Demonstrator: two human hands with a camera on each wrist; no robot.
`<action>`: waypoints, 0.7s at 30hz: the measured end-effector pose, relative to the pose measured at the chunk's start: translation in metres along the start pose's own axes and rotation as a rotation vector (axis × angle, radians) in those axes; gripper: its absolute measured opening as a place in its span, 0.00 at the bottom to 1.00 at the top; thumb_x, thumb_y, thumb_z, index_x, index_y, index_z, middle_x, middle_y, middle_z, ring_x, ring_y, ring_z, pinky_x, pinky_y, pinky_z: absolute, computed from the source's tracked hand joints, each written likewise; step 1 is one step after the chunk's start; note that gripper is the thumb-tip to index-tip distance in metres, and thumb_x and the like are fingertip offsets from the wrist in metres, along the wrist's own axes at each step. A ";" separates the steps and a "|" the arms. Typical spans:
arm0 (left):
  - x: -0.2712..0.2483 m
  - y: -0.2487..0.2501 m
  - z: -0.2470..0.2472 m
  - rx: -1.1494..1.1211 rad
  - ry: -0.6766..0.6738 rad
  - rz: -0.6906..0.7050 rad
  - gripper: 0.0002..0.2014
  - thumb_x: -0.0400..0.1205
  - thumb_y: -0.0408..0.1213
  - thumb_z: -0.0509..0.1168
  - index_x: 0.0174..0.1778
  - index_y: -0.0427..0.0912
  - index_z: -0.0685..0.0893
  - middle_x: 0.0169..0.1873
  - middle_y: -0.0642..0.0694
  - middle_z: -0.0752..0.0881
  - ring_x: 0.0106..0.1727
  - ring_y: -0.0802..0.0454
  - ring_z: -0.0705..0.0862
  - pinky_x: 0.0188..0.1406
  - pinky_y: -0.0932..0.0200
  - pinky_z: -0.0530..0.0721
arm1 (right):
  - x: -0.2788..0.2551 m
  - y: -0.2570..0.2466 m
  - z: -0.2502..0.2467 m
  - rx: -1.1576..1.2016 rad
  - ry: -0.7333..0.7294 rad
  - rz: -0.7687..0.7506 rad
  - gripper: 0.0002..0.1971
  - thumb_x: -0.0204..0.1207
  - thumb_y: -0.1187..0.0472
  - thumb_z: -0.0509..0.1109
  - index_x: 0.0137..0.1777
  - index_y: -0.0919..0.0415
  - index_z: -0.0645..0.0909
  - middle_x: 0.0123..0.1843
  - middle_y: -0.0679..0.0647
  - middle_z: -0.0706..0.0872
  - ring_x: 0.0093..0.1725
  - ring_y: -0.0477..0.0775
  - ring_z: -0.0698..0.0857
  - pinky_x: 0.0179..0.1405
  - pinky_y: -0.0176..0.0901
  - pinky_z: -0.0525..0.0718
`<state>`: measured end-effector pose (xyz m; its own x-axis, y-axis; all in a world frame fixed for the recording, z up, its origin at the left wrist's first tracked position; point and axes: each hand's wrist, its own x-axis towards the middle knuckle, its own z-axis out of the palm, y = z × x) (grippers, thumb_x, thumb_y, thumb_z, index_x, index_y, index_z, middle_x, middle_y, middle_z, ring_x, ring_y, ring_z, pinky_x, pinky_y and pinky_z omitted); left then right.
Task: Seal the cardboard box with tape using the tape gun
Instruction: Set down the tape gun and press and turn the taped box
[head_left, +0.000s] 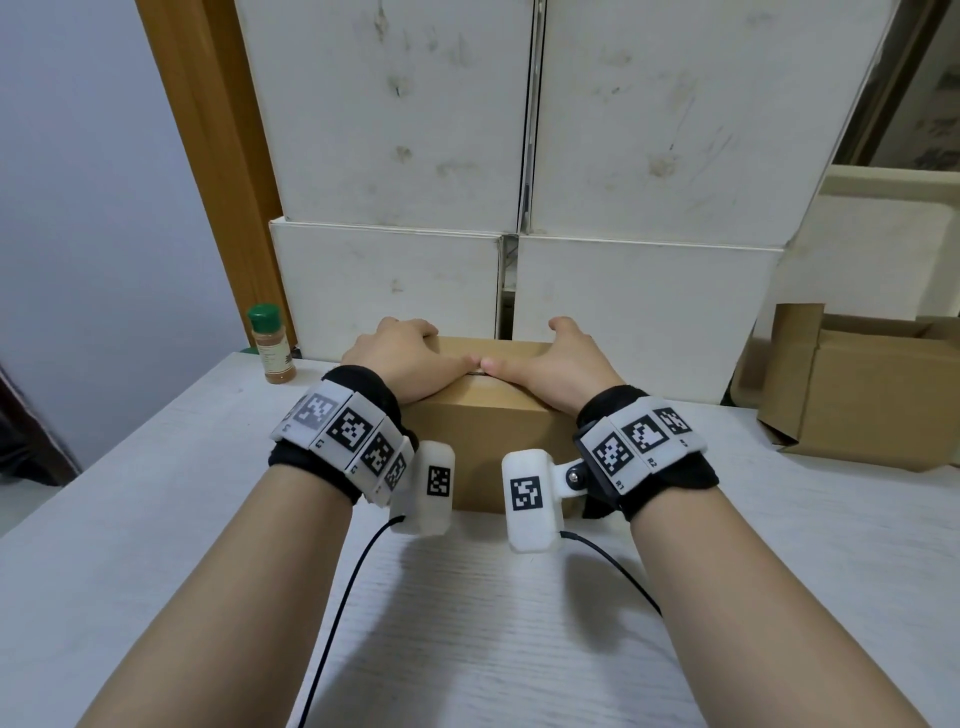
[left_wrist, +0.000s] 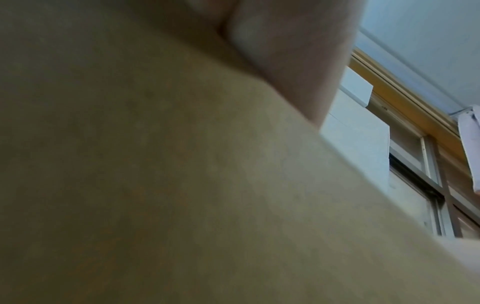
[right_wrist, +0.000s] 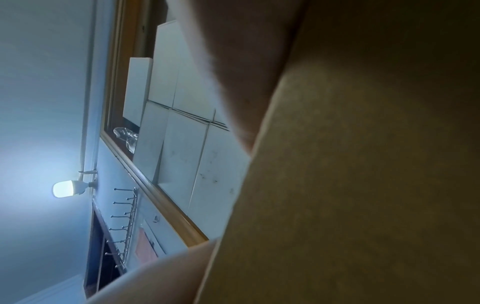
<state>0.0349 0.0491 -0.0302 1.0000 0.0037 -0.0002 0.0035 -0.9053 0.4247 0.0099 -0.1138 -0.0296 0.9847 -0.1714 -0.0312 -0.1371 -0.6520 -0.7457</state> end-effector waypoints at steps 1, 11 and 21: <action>0.000 0.000 -0.001 -0.012 -0.006 0.003 0.39 0.72 0.68 0.62 0.76 0.51 0.70 0.75 0.45 0.73 0.72 0.42 0.75 0.70 0.48 0.76 | 0.001 0.000 0.000 -0.010 0.001 0.002 0.53 0.63 0.37 0.76 0.82 0.58 0.55 0.80 0.57 0.64 0.77 0.57 0.68 0.69 0.49 0.71; -0.001 -0.010 -0.011 -0.106 -0.055 -0.034 0.48 0.69 0.67 0.67 0.81 0.45 0.62 0.78 0.45 0.69 0.76 0.45 0.70 0.72 0.50 0.70 | 0.000 0.002 -0.011 0.020 -0.049 0.093 0.51 0.65 0.40 0.77 0.82 0.56 0.53 0.80 0.55 0.57 0.75 0.59 0.71 0.69 0.47 0.71; 0.001 -0.031 -0.016 -0.226 -0.128 -0.061 0.43 0.75 0.62 0.65 0.82 0.50 0.56 0.80 0.44 0.64 0.77 0.42 0.68 0.74 0.49 0.67 | 0.001 0.024 -0.013 0.379 -0.108 0.096 0.40 0.73 0.55 0.75 0.82 0.56 0.60 0.75 0.57 0.73 0.66 0.59 0.80 0.67 0.53 0.79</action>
<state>0.0358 0.0839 -0.0285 0.9901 -0.0116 -0.1400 0.0773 -0.7875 0.6114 0.0060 -0.1393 -0.0392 0.9777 -0.1264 -0.1677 -0.1999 -0.3146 -0.9280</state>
